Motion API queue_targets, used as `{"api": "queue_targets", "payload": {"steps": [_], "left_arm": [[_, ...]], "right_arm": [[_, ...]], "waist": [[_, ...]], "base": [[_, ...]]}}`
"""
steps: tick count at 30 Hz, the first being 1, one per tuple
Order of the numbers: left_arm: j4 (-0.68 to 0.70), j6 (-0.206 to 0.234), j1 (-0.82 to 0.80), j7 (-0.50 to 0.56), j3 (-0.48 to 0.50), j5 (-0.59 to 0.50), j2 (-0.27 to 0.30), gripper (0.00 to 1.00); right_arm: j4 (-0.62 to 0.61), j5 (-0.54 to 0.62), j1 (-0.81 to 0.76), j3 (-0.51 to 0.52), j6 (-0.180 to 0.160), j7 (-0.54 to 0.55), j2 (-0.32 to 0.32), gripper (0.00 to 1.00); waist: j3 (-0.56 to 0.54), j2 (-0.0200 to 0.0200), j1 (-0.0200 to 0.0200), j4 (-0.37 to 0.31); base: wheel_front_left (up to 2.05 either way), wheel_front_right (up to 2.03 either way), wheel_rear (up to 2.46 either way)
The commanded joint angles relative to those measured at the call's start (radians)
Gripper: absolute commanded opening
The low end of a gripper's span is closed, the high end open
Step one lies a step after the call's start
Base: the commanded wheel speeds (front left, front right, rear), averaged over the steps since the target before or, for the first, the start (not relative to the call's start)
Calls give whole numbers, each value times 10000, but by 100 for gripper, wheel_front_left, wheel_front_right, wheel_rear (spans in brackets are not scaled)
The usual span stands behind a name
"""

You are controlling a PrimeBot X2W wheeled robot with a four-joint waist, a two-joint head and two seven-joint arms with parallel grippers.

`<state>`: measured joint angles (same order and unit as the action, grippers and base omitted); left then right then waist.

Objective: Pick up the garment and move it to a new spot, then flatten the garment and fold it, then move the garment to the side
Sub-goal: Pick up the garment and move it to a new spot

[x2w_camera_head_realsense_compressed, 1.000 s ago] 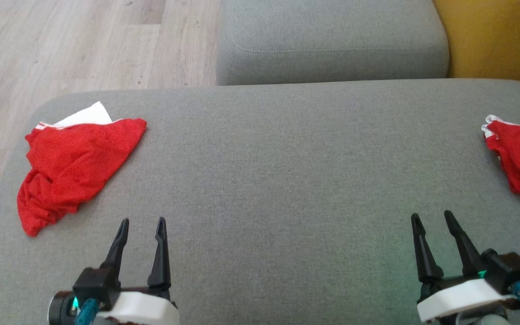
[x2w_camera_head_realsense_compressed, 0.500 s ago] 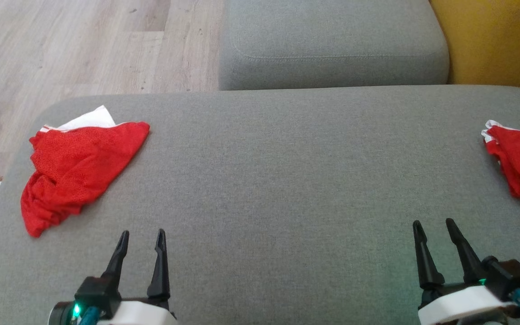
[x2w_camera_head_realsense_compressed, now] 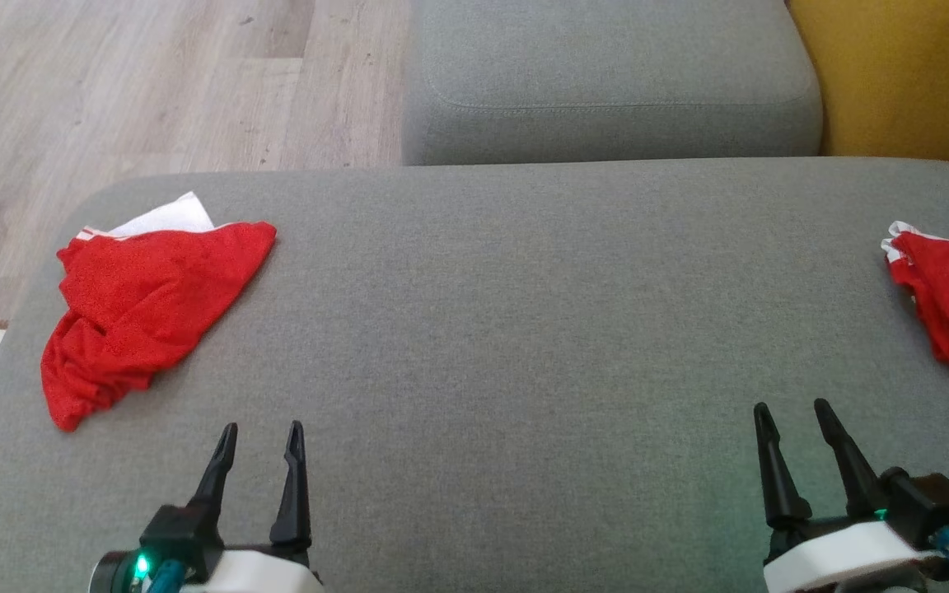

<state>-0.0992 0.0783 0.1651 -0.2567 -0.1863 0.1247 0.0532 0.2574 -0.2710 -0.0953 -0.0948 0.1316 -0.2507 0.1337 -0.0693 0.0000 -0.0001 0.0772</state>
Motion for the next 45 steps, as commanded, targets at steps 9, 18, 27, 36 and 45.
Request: {"api": "queue_targets", "payload": {"steps": [9, 18, 27, 36, 45], "left_arm": [[279, 32, -581, -51, 309, -166, -30, 100], [342, 71, -606, -51, 459, -271, -30, 100], [423, 45, -532, -51, 768, -389, -30, 100], [536, 104, -459, -51, 1331, -381, -30, 100], [973, -344, -1750, -51, 2515, -596, 314, 100]], "right_arm": [[-200, 73, 338, -321, -9, -110, 124, 100], [-155, 16, 327, -536, -9, -110, 92, 100], [-120, 20, 440, -605, -9, -110, 100, 100], [-100, 44, 485, -752, -9, -110, 218, 100], [-309, 98, 801, -913, -9, -111, 933, 100]], "waist": [[141, 0, 1, 461], [257, 0, 1, 1788], [417, 0, 1, 2995], [610, 0, 1, 3550], [1804, 0, 1, 3159]], "base": [[0, 0, 0], [0, 0, 0], [0, 0, 0], [0, 0, 0], [0, 0, 0]]}}
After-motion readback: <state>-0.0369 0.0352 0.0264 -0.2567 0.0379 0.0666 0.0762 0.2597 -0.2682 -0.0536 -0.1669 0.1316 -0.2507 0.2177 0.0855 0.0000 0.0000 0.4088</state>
